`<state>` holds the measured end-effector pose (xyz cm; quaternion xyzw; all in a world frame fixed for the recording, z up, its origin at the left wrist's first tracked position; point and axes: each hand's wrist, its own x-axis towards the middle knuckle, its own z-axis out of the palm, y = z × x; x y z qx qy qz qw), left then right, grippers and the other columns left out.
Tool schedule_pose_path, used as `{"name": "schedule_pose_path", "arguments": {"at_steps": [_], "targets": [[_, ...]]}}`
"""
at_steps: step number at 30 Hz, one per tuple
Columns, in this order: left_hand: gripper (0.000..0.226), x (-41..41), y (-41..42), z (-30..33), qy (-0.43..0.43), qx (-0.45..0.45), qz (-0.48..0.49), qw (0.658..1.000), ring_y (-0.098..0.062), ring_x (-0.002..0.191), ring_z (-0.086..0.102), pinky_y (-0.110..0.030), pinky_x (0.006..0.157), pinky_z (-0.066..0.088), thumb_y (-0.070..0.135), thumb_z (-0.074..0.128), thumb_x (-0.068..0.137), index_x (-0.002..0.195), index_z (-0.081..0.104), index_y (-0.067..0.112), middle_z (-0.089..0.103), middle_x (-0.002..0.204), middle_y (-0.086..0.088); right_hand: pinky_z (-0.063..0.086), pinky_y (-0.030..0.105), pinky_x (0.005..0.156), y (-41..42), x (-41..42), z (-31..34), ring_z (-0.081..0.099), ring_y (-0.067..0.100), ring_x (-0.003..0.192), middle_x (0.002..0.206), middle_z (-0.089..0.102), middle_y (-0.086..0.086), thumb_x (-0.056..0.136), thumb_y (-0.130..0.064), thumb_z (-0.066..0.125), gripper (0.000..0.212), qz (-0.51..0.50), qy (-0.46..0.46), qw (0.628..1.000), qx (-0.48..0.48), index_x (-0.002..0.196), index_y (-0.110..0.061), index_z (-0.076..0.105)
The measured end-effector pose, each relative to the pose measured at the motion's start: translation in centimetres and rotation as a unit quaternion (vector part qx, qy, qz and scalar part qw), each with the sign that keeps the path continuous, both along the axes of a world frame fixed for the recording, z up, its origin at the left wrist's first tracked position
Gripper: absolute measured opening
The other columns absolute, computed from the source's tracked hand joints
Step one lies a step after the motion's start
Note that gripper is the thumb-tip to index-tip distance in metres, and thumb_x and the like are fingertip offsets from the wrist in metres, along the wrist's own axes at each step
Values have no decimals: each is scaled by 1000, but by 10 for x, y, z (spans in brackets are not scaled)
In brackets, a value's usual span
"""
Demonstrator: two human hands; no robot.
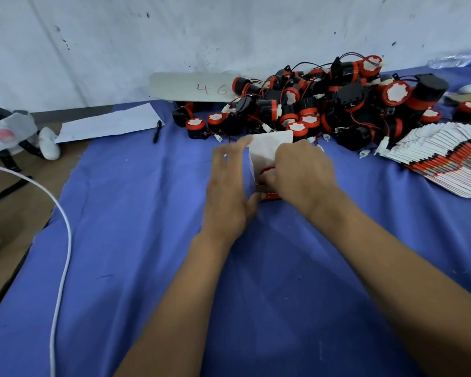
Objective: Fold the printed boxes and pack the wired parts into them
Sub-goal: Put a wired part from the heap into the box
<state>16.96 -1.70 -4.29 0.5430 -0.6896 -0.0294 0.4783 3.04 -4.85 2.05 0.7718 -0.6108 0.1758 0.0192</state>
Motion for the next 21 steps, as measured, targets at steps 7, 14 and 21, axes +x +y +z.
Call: {"name": "schedule_pose_path", "arguments": {"at_steps": [7,14,21], "targets": [[42,-37,11,13,-156,38,74,984,-36,75,58,-44,51,44,-2,59,77,114,60,17,60,114,0,35,34,59,-5,-11,8,45,26,70,70,40,4,91,-14,56,37,65,30,996,60,63,-19,32],[18,-47,19,17,-239,139,175,945,-28,63,39,-34,52,21,7,55,86,101,59,17,62,109,-3,27,26,46,-4,-17,29,38,15,55,63,41,4,89,-2,57,34,113,107,979,134,62,-13,39],[15,-54,16,18,-245,150,165,944,-26,56,28,-34,49,12,3,52,86,86,45,16,59,108,-6,53,39,69,0,-30,35,58,30,81,95,66,15,84,6,56,23,83,75,994,4,102,-2,68]]}}
